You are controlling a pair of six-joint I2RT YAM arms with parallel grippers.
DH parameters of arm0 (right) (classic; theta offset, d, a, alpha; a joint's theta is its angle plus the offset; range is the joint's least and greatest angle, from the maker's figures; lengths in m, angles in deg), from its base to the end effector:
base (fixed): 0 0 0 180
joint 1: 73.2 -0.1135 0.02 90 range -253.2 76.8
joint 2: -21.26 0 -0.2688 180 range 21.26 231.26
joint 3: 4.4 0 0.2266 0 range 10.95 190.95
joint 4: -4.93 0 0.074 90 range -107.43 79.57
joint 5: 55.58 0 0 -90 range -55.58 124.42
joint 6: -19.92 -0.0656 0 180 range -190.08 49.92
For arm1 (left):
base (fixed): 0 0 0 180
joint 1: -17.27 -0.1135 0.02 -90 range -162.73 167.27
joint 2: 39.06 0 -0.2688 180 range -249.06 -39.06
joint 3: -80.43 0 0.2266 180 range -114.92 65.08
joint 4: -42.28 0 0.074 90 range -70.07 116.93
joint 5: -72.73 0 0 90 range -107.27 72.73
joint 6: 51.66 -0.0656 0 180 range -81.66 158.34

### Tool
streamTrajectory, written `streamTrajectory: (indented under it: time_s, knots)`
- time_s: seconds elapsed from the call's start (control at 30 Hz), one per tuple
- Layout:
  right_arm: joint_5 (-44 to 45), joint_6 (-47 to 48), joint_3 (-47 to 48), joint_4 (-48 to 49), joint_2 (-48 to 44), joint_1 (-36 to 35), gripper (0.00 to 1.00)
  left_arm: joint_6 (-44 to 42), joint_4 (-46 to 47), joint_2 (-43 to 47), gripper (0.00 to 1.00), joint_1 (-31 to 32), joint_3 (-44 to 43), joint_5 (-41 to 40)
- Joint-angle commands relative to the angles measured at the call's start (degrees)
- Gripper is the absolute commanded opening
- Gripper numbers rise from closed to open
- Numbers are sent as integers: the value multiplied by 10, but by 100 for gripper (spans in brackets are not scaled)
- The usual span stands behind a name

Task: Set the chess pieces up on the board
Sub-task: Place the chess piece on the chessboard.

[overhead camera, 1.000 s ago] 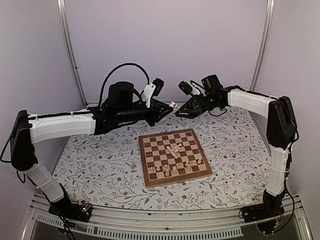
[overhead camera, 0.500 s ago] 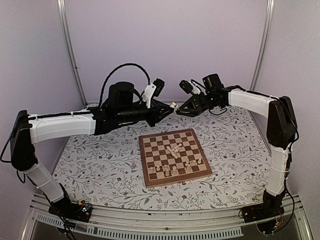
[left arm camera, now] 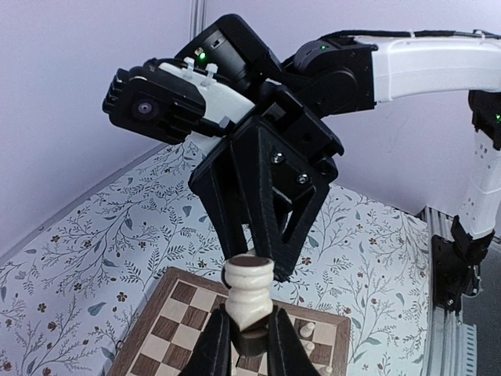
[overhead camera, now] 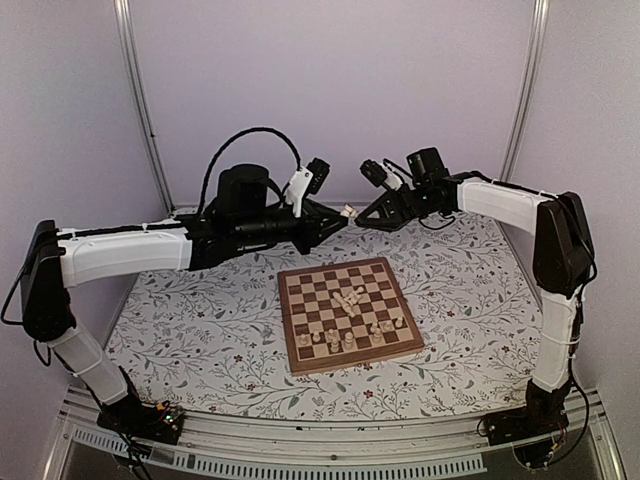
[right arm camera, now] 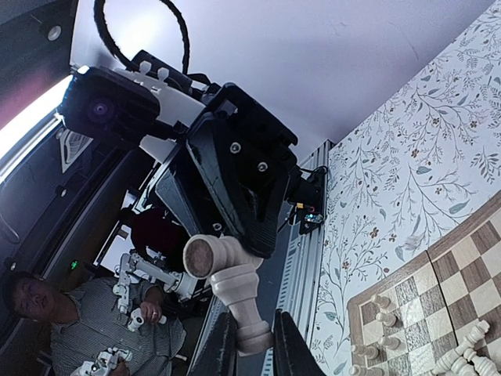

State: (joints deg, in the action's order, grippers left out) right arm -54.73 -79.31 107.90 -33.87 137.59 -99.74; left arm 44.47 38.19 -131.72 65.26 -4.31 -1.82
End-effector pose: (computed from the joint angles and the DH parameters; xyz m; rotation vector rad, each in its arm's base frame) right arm 0.3467 0.2465 0.2875 -1.1284 1.8108 2.1005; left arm 0.2488 -0.3023 0.3222 0.8535 1.6609 -0.9079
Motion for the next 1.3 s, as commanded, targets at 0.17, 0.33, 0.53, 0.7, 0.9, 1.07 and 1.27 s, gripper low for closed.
streamTrajectory:
  time_s: [0.17, 0.33, 0.53, 0.7, 0.9, 1.07, 1.27]
  knots:
    - [42, 25, -23, -15, -18, 21, 3, -31, -80, -2, 0, 4, -19, -15]
    - [257, 222, 20, -204, -46, 19, 1, -60, -150, 15, 0, -2, -33, -49]
    - [524, 367, -34, -255, -137, 10, 1, -97, -188, 12, 0, -29, -46, -81]
    - [728, 457, -135, -262, -237, -36, 1, -83, -151, 21, 0, -65, -14, -92]
    - [885, 536, -253, -269, -311, -118, 1, -68, -126, 35, 0, -103, 34, -104]
    - [974, 569, -329, -257, -337, -177, 2, -63, -145, 43, 0, -103, 31, -119]
    - [1027, 570, -370, -243, -336, -226, 2, -63, -167, 46, 0, -89, 22, -129]
